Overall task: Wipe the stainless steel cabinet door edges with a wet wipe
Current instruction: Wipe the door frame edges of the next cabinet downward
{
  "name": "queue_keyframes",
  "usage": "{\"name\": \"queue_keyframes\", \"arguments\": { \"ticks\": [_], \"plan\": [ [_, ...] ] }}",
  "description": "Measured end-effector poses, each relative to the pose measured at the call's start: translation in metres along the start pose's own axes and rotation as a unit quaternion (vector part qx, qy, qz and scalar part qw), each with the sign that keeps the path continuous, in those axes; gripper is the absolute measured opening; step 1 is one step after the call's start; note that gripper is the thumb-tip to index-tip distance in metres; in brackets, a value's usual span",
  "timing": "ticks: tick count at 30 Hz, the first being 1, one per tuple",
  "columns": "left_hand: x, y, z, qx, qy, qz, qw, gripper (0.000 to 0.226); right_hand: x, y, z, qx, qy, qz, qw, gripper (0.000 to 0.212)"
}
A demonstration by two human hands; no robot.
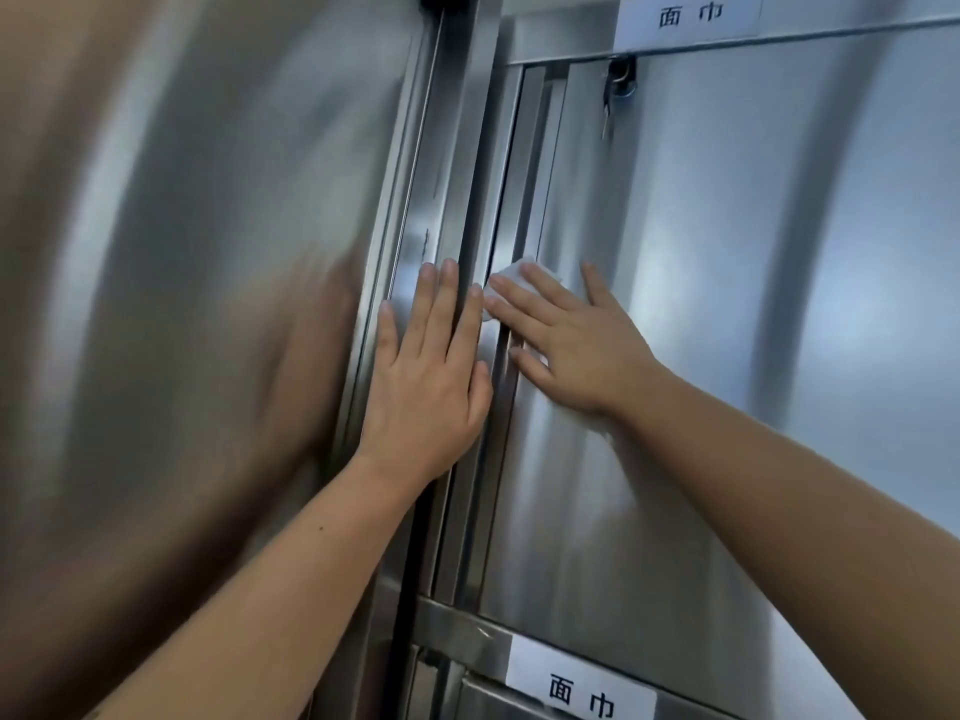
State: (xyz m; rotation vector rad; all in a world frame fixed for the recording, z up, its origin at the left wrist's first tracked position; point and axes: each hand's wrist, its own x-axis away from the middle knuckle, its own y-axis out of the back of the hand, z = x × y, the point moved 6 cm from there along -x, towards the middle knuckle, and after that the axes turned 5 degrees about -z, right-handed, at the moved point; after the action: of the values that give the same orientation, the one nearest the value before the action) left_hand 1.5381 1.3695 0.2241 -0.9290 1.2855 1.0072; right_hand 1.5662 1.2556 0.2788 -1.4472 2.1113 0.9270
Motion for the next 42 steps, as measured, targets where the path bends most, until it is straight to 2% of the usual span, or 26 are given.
{"name": "queue_keyframes", "arguments": {
  "ticks": [17, 22, 29, 36, 42],
  "plan": [
    [-0.084, -0.009, 0.012, -0.018, -0.009, -0.019, 1.000, 0.059, -0.072, 0.020, -0.061, -0.012, -0.088, -0.053, 0.995, 0.055],
    [-0.080, -0.012, 0.008, -0.053, -0.065, -0.058, 0.995, 0.056, -0.098, 0.026, -0.073, -0.008, -0.128, -0.078, 0.989, 0.055],
    [-0.078, -0.011, 0.013, -0.021, -0.047, -0.072, 0.996, 0.056, -0.121, 0.031, -0.087, -0.044, -0.179, -0.107, 0.977, 0.055],
    [-0.079, -0.011, 0.013, -0.015, -0.045, -0.070, 0.996, 0.056, -0.120, 0.031, -0.087, -0.012, -0.249, -0.145, 0.957, 0.062],
    [-0.077, -0.012, 0.015, 0.002, -0.039, -0.092, 0.995, 0.057, -0.125, 0.035, -0.096, -0.007, -0.271, -0.158, 0.950, 0.067]
  ]
}}
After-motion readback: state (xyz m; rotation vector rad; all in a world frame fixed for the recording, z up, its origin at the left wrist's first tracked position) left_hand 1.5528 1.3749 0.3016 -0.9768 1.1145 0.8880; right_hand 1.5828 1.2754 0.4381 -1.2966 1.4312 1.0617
